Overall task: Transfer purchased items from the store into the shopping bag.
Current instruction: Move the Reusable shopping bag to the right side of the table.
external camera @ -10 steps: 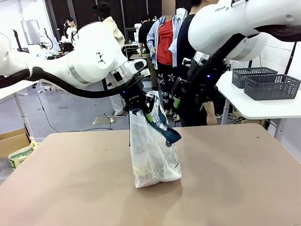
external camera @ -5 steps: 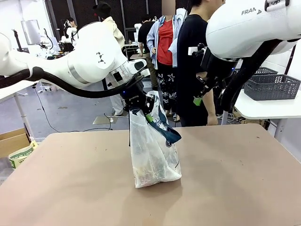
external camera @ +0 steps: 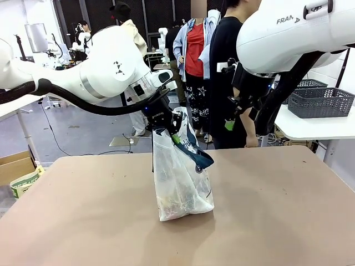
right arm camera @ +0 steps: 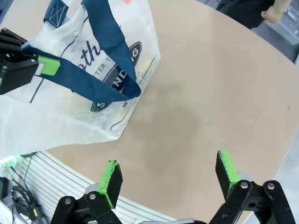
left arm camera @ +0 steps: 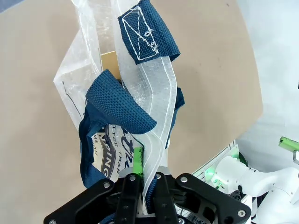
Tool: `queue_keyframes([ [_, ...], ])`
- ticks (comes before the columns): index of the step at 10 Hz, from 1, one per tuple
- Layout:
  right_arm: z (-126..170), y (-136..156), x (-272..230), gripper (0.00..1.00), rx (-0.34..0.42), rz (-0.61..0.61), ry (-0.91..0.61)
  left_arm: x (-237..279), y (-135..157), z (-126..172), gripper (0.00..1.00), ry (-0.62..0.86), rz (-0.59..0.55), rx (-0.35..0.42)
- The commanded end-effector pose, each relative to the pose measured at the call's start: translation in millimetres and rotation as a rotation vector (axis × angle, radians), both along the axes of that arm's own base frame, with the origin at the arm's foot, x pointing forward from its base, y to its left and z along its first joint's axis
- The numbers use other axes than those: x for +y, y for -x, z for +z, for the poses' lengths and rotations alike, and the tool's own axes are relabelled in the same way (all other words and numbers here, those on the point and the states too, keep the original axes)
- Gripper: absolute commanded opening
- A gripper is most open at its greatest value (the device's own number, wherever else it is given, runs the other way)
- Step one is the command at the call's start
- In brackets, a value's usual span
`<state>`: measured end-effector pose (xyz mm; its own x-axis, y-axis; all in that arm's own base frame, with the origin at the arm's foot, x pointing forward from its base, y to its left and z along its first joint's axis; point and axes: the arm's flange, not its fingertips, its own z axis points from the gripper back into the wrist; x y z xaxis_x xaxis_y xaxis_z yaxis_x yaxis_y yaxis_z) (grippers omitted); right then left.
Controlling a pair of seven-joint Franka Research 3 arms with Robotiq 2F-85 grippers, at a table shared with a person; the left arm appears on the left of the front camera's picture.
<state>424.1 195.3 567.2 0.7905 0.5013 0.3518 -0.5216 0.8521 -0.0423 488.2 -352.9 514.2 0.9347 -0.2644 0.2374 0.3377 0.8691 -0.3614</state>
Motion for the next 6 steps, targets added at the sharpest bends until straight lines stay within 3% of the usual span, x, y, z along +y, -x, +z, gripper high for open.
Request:
queue_keyframes([
  [1,4,-2,3,1.00,0.007,-0.021,0.013,2,0,1,0.00,0.008,0.003,0.003],
  [3,1,0,0,1.00,-0.001,-0.001,-0.001,2,0,1,0.00,0.008,0.003,0.003],
  [5,3,-37,-21,1.00,-0.074,0.216,-0.290,2,0,1,0.00,0.008,0.003,0.003],
  [6,5,-49,-25,1.00,-0.101,0.306,-0.348,2,0,1,0.00,0.008,0.003,0.003],
])
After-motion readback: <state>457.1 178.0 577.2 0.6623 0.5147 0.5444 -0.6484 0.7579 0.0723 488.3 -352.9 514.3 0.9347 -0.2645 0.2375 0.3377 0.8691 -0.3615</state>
